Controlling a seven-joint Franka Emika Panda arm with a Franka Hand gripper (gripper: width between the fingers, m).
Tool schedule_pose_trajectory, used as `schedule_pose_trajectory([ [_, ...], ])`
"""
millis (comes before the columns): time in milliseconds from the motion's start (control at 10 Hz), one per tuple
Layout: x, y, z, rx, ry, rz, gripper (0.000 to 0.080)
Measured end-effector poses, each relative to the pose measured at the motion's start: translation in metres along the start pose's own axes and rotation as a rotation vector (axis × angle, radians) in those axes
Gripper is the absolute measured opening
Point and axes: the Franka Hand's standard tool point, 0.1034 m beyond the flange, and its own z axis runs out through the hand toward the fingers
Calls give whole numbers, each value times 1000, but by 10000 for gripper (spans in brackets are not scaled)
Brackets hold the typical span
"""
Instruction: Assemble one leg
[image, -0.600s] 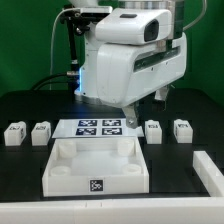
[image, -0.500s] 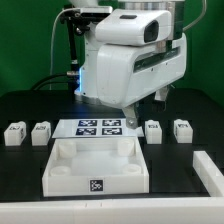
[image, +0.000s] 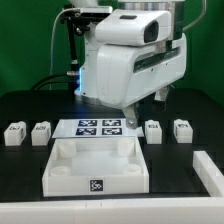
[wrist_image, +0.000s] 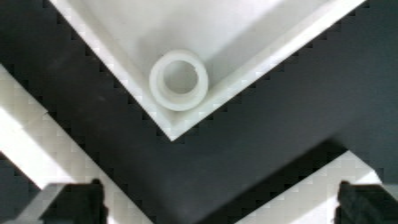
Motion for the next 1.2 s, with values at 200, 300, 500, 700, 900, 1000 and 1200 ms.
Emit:
schedule_pose_trajectory([
  [200, 0, 0, 0, 0, 0, 0, 650],
  [300, 0, 0, 0, 0, 0, 0, 650],
  [500, 0, 0, 0, 0, 0, 0, 650],
  [700, 0, 0, 1, 1, -1, -2, 650],
  [900, -10, -10, 4, 12, -12, -31, 650],
  [1000, -23, -20, 6, 5, -7, -143, 650],
  [1200, -67, -39, 21, 10, -7, -399, 650],
])
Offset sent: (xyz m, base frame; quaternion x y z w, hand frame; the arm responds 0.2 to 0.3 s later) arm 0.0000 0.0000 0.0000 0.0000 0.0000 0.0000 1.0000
